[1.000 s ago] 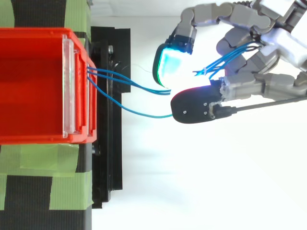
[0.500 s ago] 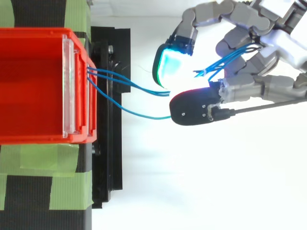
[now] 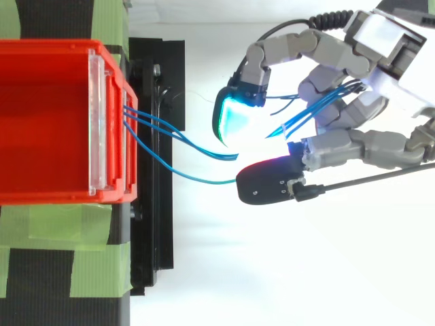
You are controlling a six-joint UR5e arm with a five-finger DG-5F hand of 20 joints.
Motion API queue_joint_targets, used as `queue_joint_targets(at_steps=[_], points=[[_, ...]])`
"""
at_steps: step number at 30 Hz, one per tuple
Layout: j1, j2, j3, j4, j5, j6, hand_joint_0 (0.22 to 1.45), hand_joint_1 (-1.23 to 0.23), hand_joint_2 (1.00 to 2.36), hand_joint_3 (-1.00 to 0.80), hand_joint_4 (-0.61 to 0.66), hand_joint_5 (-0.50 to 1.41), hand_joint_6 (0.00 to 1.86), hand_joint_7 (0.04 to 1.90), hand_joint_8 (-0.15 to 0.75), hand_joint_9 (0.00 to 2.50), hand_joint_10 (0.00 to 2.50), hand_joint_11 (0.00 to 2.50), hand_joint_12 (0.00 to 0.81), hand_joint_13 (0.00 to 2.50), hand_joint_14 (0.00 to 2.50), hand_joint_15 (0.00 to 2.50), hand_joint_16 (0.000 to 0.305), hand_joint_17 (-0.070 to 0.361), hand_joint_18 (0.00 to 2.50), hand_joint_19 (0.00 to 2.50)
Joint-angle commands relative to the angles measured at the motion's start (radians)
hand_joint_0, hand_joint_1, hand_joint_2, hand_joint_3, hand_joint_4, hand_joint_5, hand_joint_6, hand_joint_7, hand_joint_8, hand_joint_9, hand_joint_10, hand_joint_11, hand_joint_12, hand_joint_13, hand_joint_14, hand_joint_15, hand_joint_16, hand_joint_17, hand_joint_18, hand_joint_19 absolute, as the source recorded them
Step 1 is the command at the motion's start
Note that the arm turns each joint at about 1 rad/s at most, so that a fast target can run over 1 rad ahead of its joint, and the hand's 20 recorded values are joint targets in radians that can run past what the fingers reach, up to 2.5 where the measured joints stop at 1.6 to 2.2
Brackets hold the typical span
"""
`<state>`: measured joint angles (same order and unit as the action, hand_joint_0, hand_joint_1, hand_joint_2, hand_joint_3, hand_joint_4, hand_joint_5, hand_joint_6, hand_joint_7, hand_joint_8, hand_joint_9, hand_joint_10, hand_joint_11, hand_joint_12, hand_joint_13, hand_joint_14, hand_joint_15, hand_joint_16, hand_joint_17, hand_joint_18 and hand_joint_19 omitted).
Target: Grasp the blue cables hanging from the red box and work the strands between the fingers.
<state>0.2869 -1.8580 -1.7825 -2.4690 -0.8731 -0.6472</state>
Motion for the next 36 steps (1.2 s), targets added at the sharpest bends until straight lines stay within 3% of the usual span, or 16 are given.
queue_joint_targets(at_steps=[1, 8, 16, 26, 36], points=[[-0.002, -0.001, 0.000, 0.001, 0.002, -0.005, 0.81, -0.67, 1.01, -0.70, 0.24, 0.14, 0.70, 1.16, 0.532, 1.78, 2.50, 2.50, 0.684, 1.96, 2.50, 1.71, 0.243, 0.182, 2.50, 0.60], [-0.005, 0.000, 0.000, 0.001, 0.005, -0.008, 0.77, -0.67, 1.01, -0.75, 0.25, 0.14, 0.67, 1.17, 0.532, 1.78, 2.50, 2.50, 0.684, 1.96, 2.50, 1.71, 0.243, 0.182, 2.50, 0.60], [-0.005, 0.000, 0.000, -0.001, 0.032, -0.009, 0.77, -0.68, 1.01, -0.73, 0.24, 0.12, 0.64, 1.17, 0.532, 1.78, 2.50, 2.50, 0.684, 1.96, 2.50, 1.71, 0.243, 0.182, 2.50, 0.60], [-0.002, 0.000, 0.000, 0.001, 0.062, -0.124, 0.78, -0.68, 1.01, -0.73, 0.25, 0.13, 0.63, 1.17, 0.532, 1.78, 2.50, 2.50, 0.684, 1.96, 2.50, 1.71, 0.243, 0.182, 2.50, 0.60], [-0.002, 0.000, 0.000, 0.010, 0.072, -0.135, 0.77, -0.65, 1.01, -0.75, 0.25, 0.14, 0.63, 1.18, 0.532, 1.78, 2.50, 2.50, 0.684, 1.96, 2.50, 1.71, 0.243, 0.182, 2.50, 0.60]])
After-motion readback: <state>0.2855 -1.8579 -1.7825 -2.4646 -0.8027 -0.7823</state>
